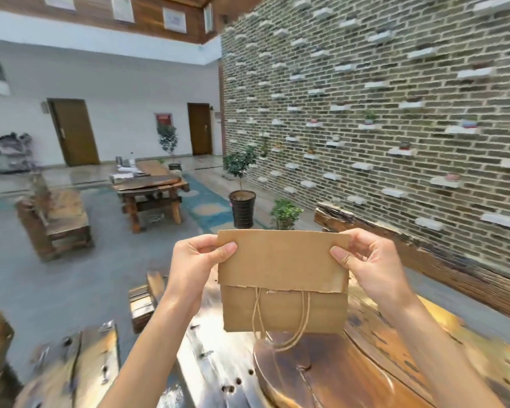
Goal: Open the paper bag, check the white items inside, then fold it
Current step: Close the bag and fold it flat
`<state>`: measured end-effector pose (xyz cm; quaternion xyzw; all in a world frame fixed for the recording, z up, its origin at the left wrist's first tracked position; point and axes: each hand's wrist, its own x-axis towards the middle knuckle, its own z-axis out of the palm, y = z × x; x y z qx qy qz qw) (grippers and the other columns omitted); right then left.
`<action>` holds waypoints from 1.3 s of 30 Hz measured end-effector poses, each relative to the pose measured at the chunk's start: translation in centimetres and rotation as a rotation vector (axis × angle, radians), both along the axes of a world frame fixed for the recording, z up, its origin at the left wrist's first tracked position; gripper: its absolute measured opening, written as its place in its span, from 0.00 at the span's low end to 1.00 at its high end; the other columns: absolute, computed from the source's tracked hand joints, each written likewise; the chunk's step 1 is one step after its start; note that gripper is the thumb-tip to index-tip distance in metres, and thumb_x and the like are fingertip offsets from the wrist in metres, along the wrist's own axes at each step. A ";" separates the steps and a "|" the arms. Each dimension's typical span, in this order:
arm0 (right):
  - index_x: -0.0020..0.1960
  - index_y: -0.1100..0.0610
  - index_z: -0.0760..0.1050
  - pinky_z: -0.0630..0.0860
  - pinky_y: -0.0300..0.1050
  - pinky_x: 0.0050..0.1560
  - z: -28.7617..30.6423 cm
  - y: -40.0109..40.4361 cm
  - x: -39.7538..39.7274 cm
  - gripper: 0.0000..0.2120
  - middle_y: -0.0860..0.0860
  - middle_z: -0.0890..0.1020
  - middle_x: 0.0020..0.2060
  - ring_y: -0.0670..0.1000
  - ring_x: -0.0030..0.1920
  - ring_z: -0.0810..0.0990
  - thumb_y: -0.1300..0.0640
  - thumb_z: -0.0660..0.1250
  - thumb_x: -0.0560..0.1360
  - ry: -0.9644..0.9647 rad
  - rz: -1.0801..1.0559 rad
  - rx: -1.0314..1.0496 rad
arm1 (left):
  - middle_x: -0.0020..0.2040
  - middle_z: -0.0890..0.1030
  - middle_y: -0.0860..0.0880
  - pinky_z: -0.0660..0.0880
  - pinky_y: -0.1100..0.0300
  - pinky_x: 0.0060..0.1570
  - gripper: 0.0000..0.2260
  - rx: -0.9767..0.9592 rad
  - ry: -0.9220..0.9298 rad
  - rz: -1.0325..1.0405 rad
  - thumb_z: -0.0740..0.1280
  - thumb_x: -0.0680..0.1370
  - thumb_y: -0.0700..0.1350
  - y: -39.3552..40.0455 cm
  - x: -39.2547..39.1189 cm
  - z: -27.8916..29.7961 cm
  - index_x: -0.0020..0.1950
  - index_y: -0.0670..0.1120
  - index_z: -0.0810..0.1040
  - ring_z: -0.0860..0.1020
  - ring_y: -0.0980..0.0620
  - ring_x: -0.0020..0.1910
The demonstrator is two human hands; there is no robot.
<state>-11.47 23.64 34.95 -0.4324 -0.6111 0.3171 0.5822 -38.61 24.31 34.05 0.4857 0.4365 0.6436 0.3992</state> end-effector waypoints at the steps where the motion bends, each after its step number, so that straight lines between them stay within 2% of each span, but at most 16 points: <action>1: 0.47 0.62 0.82 0.80 0.35 0.41 0.1 1.0 -1.4 0.06 0.55 0.86 0.41 0.46 0.40 0.81 0.70 0.70 0.74 -0.009 0.013 0.000 | 0.45 0.88 0.42 0.79 0.48 0.55 0.05 0.001 0.001 0.013 0.75 0.71 0.35 0.7 -1.5 -0.1 0.45 0.42 0.87 0.84 0.47 0.45; 5: 0.47 0.60 0.83 0.81 0.41 0.44 0.1 5.7 -7.2 0.07 0.58 0.86 0.43 0.49 0.41 0.81 0.69 0.71 0.73 -0.047 0.067 0.011 | 0.44 0.88 0.42 0.80 0.50 0.52 0.05 0.006 -0.008 0.061 0.75 0.71 0.35 3.6 -7.5 -0.6 0.44 0.42 0.87 0.85 0.47 0.44; 9: 0.47 0.58 0.82 0.80 0.56 0.46 -0.4 9.2 -11.7 0.07 0.62 0.85 0.44 0.51 0.41 0.81 0.69 0.71 0.73 -0.068 0.091 -0.010 | 0.46 0.88 0.42 0.80 0.52 0.49 0.06 -0.004 -0.024 0.103 0.75 0.71 0.37 6.2 -12.0 -1.3 0.47 0.41 0.87 0.85 0.46 0.45; 11: 0.46 0.58 0.82 0.80 0.59 0.50 -0.8 10.9 -13.5 0.07 0.60 0.86 0.43 0.52 0.42 0.81 0.69 0.71 0.73 -0.069 0.099 -0.022 | 0.45 0.88 0.43 0.80 0.54 0.47 0.06 -0.014 -0.021 0.123 0.75 0.71 0.37 7.5 -13.8 -1.9 0.47 0.41 0.87 0.85 0.47 0.45; 14: 0.45 0.57 0.83 0.80 0.60 0.52 -1.7 13.8 -15.8 0.07 0.58 0.86 0.43 0.53 0.42 0.82 0.68 0.72 0.73 -0.065 0.113 -0.036 | 0.44 0.88 0.44 0.80 0.56 0.45 0.05 -0.013 -0.005 0.140 0.75 0.71 0.38 9.8 -16.1 -2.7 0.47 0.42 0.87 0.85 0.50 0.43; 19: 0.47 0.57 0.83 0.81 0.57 0.51 -3.0 19.0 -18.9 0.07 0.56 0.87 0.43 0.54 0.43 0.83 0.68 0.72 0.73 -0.051 0.130 -0.053 | 0.41 0.88 0.47 0.81 0.63 0.39 0.04 -0.009 -0.019 0.153 0.75 0.71 0.37 14.4 -19.2 -4.0 0.45 0.42 0.87 0.85 0.53 0.40; 22: 0.48 0.58 0.83 0.82 0.51 0.50 -3.7 22.4 -20.7 0.07 0.55 0.87 0.43 0.56 0.44 0.84 0.68 0.72 0.73 -0.046 0.136 -0.061 | 0.40 0.88 0.46 0.80 0.65 0.38 0.04 -0.013 -0.033 0.139 0.75 0.71 0.35 18.1 -20.8 -4.7 0.45 0.40 0.86 0.85 0.53 0.39; 27: 0.48 0.60 0.83 0.82 0.45 0.48 -4.5 29.2 -23.5 0.07 0.56 0.87 0.43 0.51 0.43 0.84 0.68 0.71 0.73 -0.020 0.125 -0.062 | 0.42 0.88 0.44 0.80 0.61 0.42 0.05 -0.030 -0.023 0.128 0.75 0.71 0.36 25.9 -23.7 -5.3 0.46 0.39 0.86 0.84 0.52 0.40; 33: 0.48 0.59 0.83 0.80 0.57 0.53 -6.0 38.9 -25.7 0.07 0.58 0.86 0.44 0.60 0.47 0.83 0.68 0.72 0.73 0.010 0.047 -0.083 | 0.42 0.88 0.45 0.79 0.59 0.46 0.04 -0.094 0.009 0.034 0.75 0.70 0.36 37.5 -26.3 -5.4 0.44 0.41 0.87 0.84 0.53 0.40; 34: 0.47 0.58 0.83 0.80 0.56 0.52 -6.0 40.2 -26.0 0.07 0.59 0.86 0.44 0.58 0.45 0.83 0.68 0.72 0.73 0.018 0.029 -0.085 | 0.42 0.88 0.45 0.79 0.59 0.46 0.05 -0.103 0.010 0.011 0.75 0.70 0.36 39.2 -26.5 -5.4 0.45 0.41 0.87 0.83 0.52 0.40; 37: 0.47 0.58 0.83 0.81 0.44 0.45 -6.2 43.1 -26.5 0.07 0.55 0.87 0.42 0.51 0.43 0.83 0.68 0.71 0.73 0.017 -0.019 -0.119 | 0.43 0.88 0.44 0.79 0.60 0.46 0.05 -0.113 0.026 -0.044 0.75 0.70 0.35 43.6 -27.1 -5.6 0.46 0.39 0.86 0.83 0.52 0.42; 39: 0.46 0.57 0.83 0.82 0.40 0.41 -6.5 44.8 -26.5 0.07 0.52 0.87 0.41 0.49 0.41 0.83 0.68 0.71 0.73 0.014 -0.043 -0.137 | 0.44 0.88 0.43 0.79 0.60 0.46 0.06 -0.128 0.029 -0.082 0.75 0.71 0.35 46.1 -27.1 -5.9 0.47 0.39 0.86 0.83 0.52 0.42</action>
